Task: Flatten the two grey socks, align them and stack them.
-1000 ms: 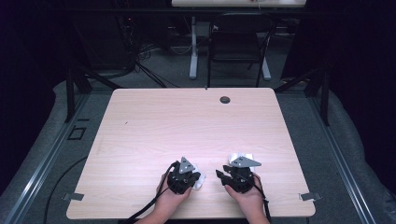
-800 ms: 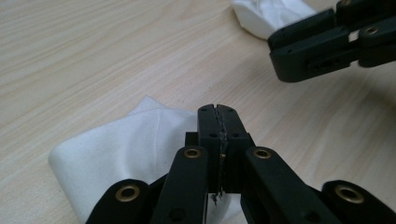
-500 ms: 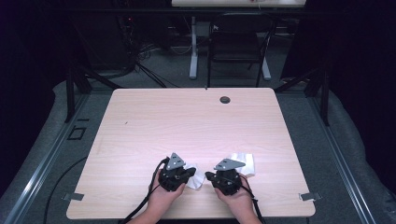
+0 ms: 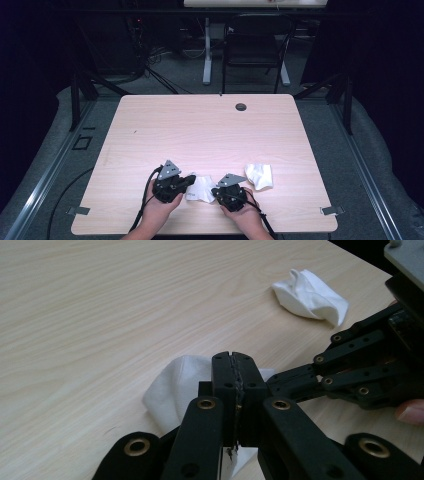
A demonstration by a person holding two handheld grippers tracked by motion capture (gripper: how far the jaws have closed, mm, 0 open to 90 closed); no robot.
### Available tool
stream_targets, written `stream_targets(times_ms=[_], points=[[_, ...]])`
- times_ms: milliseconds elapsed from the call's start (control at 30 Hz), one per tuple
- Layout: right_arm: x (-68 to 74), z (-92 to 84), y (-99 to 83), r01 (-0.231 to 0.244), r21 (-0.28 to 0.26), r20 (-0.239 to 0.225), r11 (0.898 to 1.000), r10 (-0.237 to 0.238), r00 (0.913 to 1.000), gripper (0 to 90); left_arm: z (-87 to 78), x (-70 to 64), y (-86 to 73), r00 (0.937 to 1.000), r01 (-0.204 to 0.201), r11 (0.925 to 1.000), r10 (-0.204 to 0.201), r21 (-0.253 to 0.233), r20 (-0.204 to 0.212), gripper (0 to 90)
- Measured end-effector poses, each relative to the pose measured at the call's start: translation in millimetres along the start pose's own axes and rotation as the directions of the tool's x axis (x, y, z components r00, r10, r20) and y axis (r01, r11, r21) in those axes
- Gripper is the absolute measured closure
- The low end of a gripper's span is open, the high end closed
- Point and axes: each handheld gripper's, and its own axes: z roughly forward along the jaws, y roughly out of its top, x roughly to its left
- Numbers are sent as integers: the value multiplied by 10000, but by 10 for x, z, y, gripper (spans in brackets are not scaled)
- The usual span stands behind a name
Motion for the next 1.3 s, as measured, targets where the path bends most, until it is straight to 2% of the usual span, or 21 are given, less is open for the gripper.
stream_targets(times_ms=[133,267,433,600,733,767,933,1133,1200,1300], points=[[-15,-10,2,-222,59,-51,9997,223,9997,900,-108,139,-72,9993,105,9998,-100,152,-371,900],[-17,-27,-1,-297,135,-97,9995,298,9995,900,-183,268,-195,9971,453,9984,-432,329,-619,900],[-15,-51,-11,-216,264,-147,9994,220,9997,900,-242,366,-319,9946,660,9962,-611,570,-844,900],[1,-71,-31,-248,229,-52,9994,250,9997,900,-272,419,-402,9933,649,9949,-569,778,-1011,899],[-4,-87,-44,-309,277,-79,9991,312,9995,900,-254,443,-468,9921,867,9912,-767,1000,-993,894],[0,-93,-48,-370,312,-90,9988,373,9993,900,-256,447,-484,9920,822,9909,-711,1062,-1041,887],[12,-116,-57,-268,425,-80,9987,271,9996,900,-282,460,-492,9906,770,9913,-640,1070,-1207,861],[16,-124,-69,-413,419,-142,9983,419,9990,900,-299,487,-504,9897,806,9898,-654,1176,-1273,858],[14,-131,-72,-409,444,-150,9982,416,9990,900,-293,492,-508,9889,902,9897,-758,1109,-1279,856],[6,-143,-79,-413,485,-115,9980,419,9991,900,-293,487,-492,9896,830,9920,-709,947,-1248,847]])
